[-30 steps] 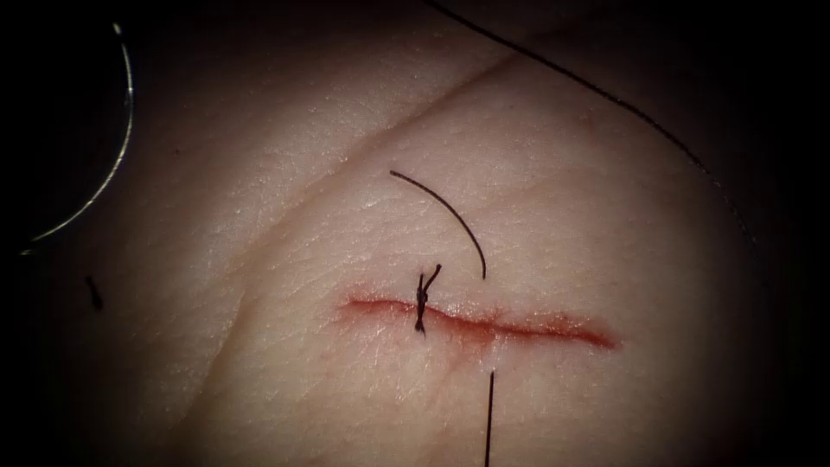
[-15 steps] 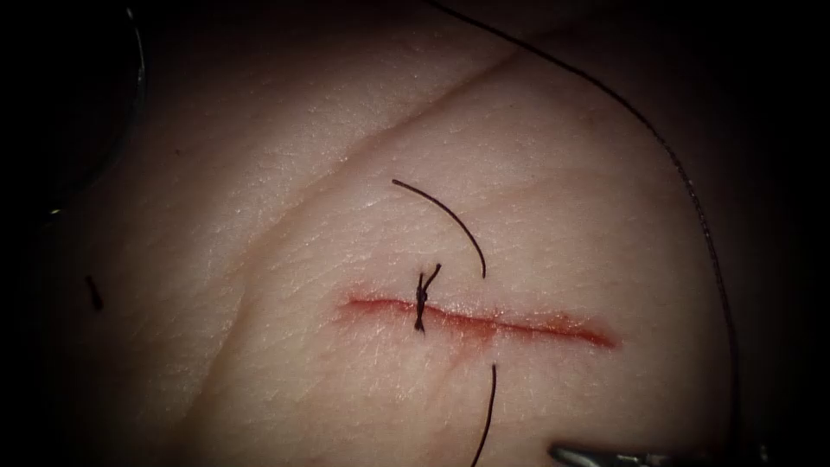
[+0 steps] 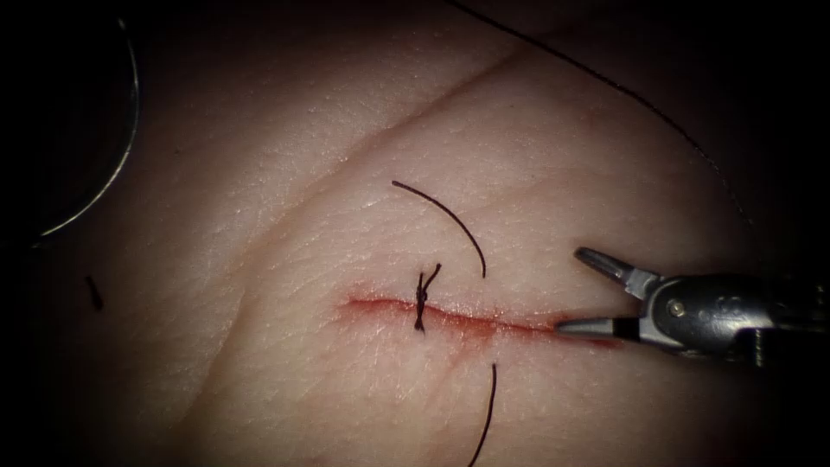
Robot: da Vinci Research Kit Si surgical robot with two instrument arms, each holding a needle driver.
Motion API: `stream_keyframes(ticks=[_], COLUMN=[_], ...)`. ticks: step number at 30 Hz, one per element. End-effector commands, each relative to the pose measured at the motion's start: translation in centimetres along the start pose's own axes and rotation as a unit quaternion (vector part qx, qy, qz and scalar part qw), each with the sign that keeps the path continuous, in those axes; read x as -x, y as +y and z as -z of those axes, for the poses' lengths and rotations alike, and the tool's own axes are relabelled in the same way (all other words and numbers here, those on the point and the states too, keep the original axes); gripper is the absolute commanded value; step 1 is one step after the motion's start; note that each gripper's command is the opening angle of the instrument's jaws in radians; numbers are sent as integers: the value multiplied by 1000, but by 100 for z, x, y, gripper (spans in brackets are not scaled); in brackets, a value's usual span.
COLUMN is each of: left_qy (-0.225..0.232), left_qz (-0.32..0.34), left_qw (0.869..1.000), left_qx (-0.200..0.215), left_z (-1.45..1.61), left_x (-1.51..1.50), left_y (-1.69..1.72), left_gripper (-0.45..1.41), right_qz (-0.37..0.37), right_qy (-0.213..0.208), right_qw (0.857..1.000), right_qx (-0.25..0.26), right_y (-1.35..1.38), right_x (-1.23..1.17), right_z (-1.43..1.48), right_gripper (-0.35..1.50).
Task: Wound Closure
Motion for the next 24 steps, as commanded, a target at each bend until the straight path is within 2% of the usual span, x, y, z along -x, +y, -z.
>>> stream_keyframes(ticks=[1,4,7,14,18,20,21,22,23,24], left_qy=[0,0,1,-1,-1,-1,-1,-1,-1,-1], left_qz=[1,1,0,0,0,0,0,0,0,0], left_qw=[1000,1000,1000,1000,1000,1000,1000,1000,1000,1000], left_qx=[1,2,2,1,1,1,1,1,1,1], left_z=[0,1,0,4,3,3,3,3,4,4], left_x=[8,10,13,13,13,13,13,13,13,12], left_y=[3,2,4,3,4,4,4,4,4,5], left_gripper=[-45,-45,-45,-45,-45,-45,-45,-45,-45,-45], right_qz=[-14,-23,7,10,15,17,18,20,22,24], right_qy=[-2,-6,-9,-48,-63,-66,-66,-70,-71,-70], right_qw=[1000,999,999,998,997,997,997,997,997,997], right_qx=[4,22,37,40,39,39,39,36,35,32], right_y=[-1,3,4,-3,-6,-7,-8,-7,-7,-6], right_x=[-3,-14,-30,-49,-48,-44,-41,-38,-36,-31], right_z=[-28,-60,-86,-126,-144,-149,-149,-149,-147,-142], right_gripper=[118,121,123,123,119,99,82,47,2,-35])
